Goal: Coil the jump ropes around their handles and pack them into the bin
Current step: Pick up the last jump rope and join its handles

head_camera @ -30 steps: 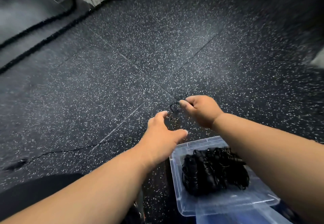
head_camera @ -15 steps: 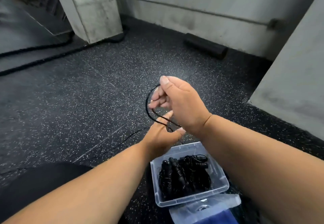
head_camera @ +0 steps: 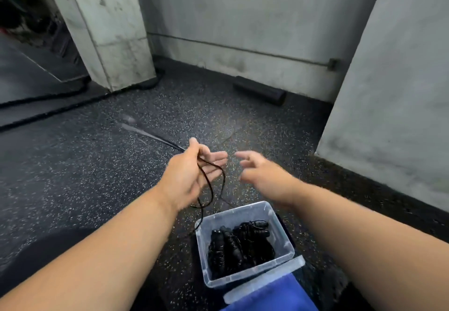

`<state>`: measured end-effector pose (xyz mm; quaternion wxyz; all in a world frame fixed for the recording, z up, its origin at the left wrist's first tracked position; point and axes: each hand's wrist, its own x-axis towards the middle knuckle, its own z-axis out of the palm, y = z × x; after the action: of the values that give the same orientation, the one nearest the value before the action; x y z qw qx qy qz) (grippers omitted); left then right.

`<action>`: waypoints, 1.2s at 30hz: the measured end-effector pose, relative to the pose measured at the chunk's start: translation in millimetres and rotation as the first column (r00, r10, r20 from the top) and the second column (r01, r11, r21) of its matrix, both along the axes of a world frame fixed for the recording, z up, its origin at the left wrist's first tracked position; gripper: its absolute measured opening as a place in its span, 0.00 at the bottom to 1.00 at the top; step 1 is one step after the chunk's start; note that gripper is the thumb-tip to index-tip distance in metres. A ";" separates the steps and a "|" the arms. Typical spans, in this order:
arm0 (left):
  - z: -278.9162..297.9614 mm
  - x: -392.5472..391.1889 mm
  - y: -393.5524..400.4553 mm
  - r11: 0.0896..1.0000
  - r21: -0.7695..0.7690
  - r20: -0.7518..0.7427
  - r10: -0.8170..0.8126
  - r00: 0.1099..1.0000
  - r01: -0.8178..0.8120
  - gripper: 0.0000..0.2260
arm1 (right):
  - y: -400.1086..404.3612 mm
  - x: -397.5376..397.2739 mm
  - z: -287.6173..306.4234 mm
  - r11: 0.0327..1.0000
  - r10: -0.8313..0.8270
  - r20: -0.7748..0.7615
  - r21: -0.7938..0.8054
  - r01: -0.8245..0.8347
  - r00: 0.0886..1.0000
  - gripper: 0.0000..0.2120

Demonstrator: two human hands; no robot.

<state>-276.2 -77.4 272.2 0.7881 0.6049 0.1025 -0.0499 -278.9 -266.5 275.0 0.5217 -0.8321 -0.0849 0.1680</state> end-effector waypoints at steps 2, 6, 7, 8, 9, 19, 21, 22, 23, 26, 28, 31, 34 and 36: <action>16.4 -5.2 -2.2 0.992 -0.129 -0.010 -0.011 1.000 0.010 0.21 | 9.2 -13.9 -12.8 0.991 0.128 -0.016 -0.047 -0.129 0.992 0.31; 43.8 -20.9 -11.5 0.975 -0.206 -0.013 -0.083 0.996 0.079 0.22 | 35.1 -20.2 -35.7 0.981 0.193 0.066 -0.011 -0.193 0.979 0.29; 49.9 -25.3 -13.6 0.973 -0.215 -0.003 -0.084 0.996 0.081 0.22 | 40.4 -20.1 -40.0 0.984 0.176 0.077 0.017 -0.177 0.981 0.24; 56.3 -29.2 -15.5 0.972 -0.218 0.009 -0.090 0.996 0.090 0.22 | 45.5 -21.9 -42.3 0.985 0.161 0.075 0.053 -0.165 0.984 0.19; 62.4 -32.1 -17.3 0.970 -0.222 0.021 -0.098 0.995 0.100 0.22 | 49.1 -23.1 -46.4 0.985 0.158 0.067 0.060 -0.162 0.985 0.15; 100.5 -27.7 -4.0 0.970 -0.244 0.079 0.016 0.997 0.004 0.21 | 46.2 -35.2 -34.5 0.981 0.188 0.169 0.016 -0.193 0.968 0.22; 96.4 -26.4 5.7 0.976 -0.211 0.079 0.069 0.994 -0.051 0.22 | 44.3 -34.1 -35.7 0.985 0.128 0.161 0.092 -0.144 0.979 0.22; 91.6 -27.3 12.4 0.985 -0.167 0.083 0.066 0.994 -0.051 0.25 | 43.0 -31.8 -37.4 0.984 0.088 0.137 0.143 -0.107 0.987 0.22; 82.1 -29.2 20.6 0.995 -0.094 0.084 0.050 0.995 -0.043 0.32 | 41.0 -29.6 -37.6 0.980 0.043 0.115 0.190 -0.064 0.992 0.22; 37.2 -47.5 36.7 0.942 0.284 0.011 -0.189 0.982 0.179 0.44 | 35.1 -18.4 -34.3 0.951 -0.064 0.073 0.306 0.039 0.995 0.22; -4.8 -62.4 33.7 0.811 0.423 -0.148 -0.378 0.914 0.404 0.41 | 32.0 -12.3 -24.8 0.893 -0.081 0.044 0.447 0.053 0.996 0.22; -50.5 -75.9 25.2 0.517 0.530 -0.369 -0.573 0.732 0.672 0.43 | 33.5 -7.1 -12.4 0.851 -0.113 0.076 0.523 0.057 0.991 0.23; -56.2 -73.9 27.1 0.347 0.691 -0.389 -0.560 0.731 0.634 0.26 | 29.6 -1.7 -5.0 0.891 -0.160 0.183 0.449 0.062 0.970 0.24; -47.0 -65.6 36.4 0.358 0.786 -0.301 -0.491 0.817 0.504 0.21 | 20.1 4.5 -1.0 0.894 -0.186 0.192 0.440 0.085 0.964 0.22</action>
<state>-341.9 -41.0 225.2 0.3433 0.9069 -0.0688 -0.2342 -274.4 -246.5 274.0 0.6887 -0.7148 -0.1208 0.0114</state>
